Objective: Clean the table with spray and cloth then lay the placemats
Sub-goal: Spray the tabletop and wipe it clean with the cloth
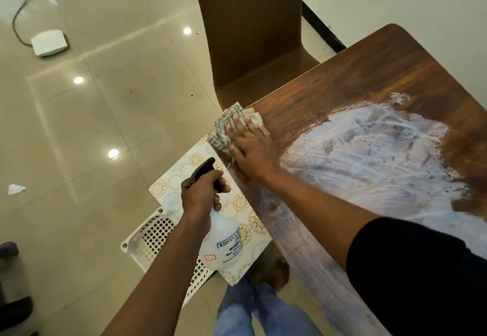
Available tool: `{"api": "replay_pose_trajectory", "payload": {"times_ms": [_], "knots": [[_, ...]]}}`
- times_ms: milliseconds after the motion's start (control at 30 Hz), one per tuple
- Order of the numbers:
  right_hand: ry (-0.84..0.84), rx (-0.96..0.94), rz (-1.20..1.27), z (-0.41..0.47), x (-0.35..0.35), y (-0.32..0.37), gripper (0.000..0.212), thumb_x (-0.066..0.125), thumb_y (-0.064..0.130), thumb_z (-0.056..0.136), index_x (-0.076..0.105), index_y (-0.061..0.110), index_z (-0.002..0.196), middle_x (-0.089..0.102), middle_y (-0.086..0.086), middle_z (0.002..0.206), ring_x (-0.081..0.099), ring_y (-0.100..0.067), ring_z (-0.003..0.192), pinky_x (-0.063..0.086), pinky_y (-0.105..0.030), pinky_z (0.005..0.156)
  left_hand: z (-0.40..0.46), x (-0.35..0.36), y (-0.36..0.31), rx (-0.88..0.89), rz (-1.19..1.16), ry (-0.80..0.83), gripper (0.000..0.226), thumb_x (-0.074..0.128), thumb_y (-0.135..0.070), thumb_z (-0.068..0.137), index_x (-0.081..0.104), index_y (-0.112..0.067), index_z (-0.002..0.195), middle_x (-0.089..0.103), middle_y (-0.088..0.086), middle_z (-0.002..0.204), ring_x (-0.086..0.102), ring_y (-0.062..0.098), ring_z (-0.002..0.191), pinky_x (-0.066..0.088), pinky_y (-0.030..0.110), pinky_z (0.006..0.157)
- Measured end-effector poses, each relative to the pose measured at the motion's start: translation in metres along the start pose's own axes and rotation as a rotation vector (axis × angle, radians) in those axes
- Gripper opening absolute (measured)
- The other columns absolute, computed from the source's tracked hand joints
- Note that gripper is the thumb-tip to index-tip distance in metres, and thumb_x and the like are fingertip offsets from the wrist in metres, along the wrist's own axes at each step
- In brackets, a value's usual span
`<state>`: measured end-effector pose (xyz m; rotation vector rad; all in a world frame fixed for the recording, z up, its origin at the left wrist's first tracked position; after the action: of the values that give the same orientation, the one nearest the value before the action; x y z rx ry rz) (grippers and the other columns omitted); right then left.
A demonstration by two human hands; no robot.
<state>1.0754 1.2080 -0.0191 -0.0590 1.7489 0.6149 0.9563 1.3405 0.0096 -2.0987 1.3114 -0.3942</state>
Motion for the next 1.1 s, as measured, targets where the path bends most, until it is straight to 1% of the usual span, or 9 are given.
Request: {"api": "replay_pose_trajectory", "payload": {"times_ms": [133,267,400,467,567,767,900,1000,1100], "knots": [[-0.039,-0.141,-0.018,-0.033,0.020,0.012,0.056,0.041,0.042,0.106,0.033,0.031,0.160,0.020,0.004,0.170,0.014,-0.023,0.159,0.016,-0.046,0.127,-0.003,0.005,-0.003,-0.010,-0.011,-0.005,0.023,0.069,-0.018,0.095,0.072,-0.006,0.075,0.072,0.016,0.074,0.039,0.013,0.038,0.035,0.025,0.042],[-0.025,-0.206,-0.081,-0.018,0.018,0.007,0.056,0.035,0.043,0.107,0.029,0.030,0.161,0.019,0.004,0.171,0.014,-0.022,0.159,0.017,-0.045,0.126,-0.003,0.007,-0.006,-0.010,-0.031,-0.017,0.020,0.071,-0.018,0.095,0.073,-0.006,0.078,0.072,0.016,0.077,0.044,0.011,0.037,0.034,0.024,0.042],[0.014,-0.131,-0.078,0.021,0.008,0.018,0.056,0.033,0.042,0.109,0.021,0.033,0.163,0.010,0.007,0.172,0.004,-0.019,0.160,0.008,-0.043,0.128,0.000,0.006,-0.003,-0.027,-0.018,-0.014,0.024,0.072,-0.019,0.094,0.072,-0.008,0.073,0.072,0.014,0.072,0.040,0.011,0.037,0.035,0.024,0.041],[0.013,-0.080,-0.053,0.032,0.005,0.026,0.055,0.034,0.040,0.109,0.022,0.035,0.163,0.010,0.008,0.172,0.003,-0.019,0.160,0.006,-0.042,0.128,0.001,0.005,-0.003,-0.031,-0.029,-0.026,0.023,0.071,-0.018,0.095,0.071,-0.007,0.075,0.072,0.013,0.069,0.040,0.011,0.037,0.034,0.023,0.039],[0.020,-0.077,-0.057,0.029,0.005,0.030,0.054,0.035,0.037,0.110,0.023,0.034,0.163,0.012,0.006,0.172,0.005,-0.021,0.160,0.006,-0.043,0.129,0.000,0.002,-0.003,-0.029,-0.032,-0.035,0.023,0.071,-0.018,0.095,0.071,-0.008,0.075,0.072,0.012,0.069,0.040,0.010,0.037,0.034,0.023,0.039],[-0.003,-0.220,-0.061,-0.028,0.017,0.009,0.054,0.038,0.038,0.108,0.031,0.027,0.161,0.021,0.003,0.170,0.014,-0.025,0.159,0.017,-0.046,0.127,-0.007,-0.004,0.002,-0.010,-0.003,-0.028,0.022,0.071,-0.018,0.095,0.072,-0.008,0.076,0.073,0.013,0.072,0.041,0.011,0.038,0.035,0.025,0.041],[-0.036,-0.204,-0.071,-0.091,0.022,-0.011,0.056,0.036,0.041,0.108,0.033,0.024,0.161,0.023,0.001,0.170,0.014,-0.024,0.159,0.021,-0.048,0.126,-0.013,-0.007,0.007,-0.003,0.030,-0.007,0.024,0.070,-0.016,0.096,0.072,-0.006,0.075,0.074,0.015,0.072,0.039,0.013,0.039,0.036,0.025,0.041],[-0.073,-0.168,-0.062,-0.135,0.022,-0.018,0.055,0.037,0.041,0.109,0.034,0.023,0.161,0.023,0.002,0.170,0.012,-0.022,0.159,0.020,-0.047,0.126,-0.018,-0.007,0.009,0.005,0.042,0.022,0.025,0.071,-0.017,0.097,0.074,-0.005,0.075,0.073,0.017,0.073,0.041,0.013,0.037,0.036,0.025,0.041],[-0.068,-0.123,-0.065,-0.151,0.025,-0.017,0.054,0.035,0.042,0.109,0.035,0.024,0.161,0.022,0.002,0.170,0.012,-0.021,0.159,0.021,-0.048,0.125,-0.023,-0.007,0.009,0.017,0.055,0.037,0.026,0.071,-0.018,0.098,0.074,-0.005,0.075,0.073,0.016,0.071,0.042,0.014,0.037,0.036,0.026,0.043]]}}
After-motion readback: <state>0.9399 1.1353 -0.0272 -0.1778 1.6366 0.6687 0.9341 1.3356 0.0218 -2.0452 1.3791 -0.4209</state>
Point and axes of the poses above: each hand's wrist, its own z-axis towards the middle knuckle, its own x-axis out of the palm, y = z × x, the point moved 4 cm from there along z, towards the middle knuckle
